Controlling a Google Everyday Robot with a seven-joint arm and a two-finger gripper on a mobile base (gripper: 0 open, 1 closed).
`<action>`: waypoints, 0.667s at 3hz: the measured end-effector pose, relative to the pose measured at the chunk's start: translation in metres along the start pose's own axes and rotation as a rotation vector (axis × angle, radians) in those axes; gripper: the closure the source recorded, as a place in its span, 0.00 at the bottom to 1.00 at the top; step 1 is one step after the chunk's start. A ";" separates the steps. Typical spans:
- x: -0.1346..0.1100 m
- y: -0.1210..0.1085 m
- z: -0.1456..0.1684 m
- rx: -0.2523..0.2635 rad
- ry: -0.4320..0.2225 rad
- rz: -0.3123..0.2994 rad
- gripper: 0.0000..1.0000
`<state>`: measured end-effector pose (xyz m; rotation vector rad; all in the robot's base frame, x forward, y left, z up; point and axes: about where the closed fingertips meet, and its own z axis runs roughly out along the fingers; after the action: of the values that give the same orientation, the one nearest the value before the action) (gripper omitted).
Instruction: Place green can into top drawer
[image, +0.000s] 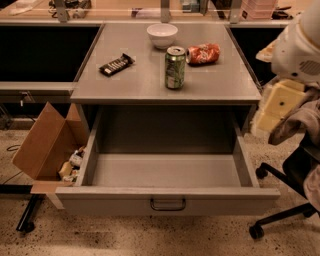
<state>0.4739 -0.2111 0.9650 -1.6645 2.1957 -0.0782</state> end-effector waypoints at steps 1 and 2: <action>-0.016 -0.047 0.049 0.019 -0.135 0.091 0.00; -0.016 -0.048 0.049 0.019 -0.136 0.092 0.00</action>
Offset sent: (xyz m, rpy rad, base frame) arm 0.0525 0.0084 -0.0215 0.1290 -0.0347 -0.0475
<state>0.5375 -0.2008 0.9370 -1.5103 2.1585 0.0371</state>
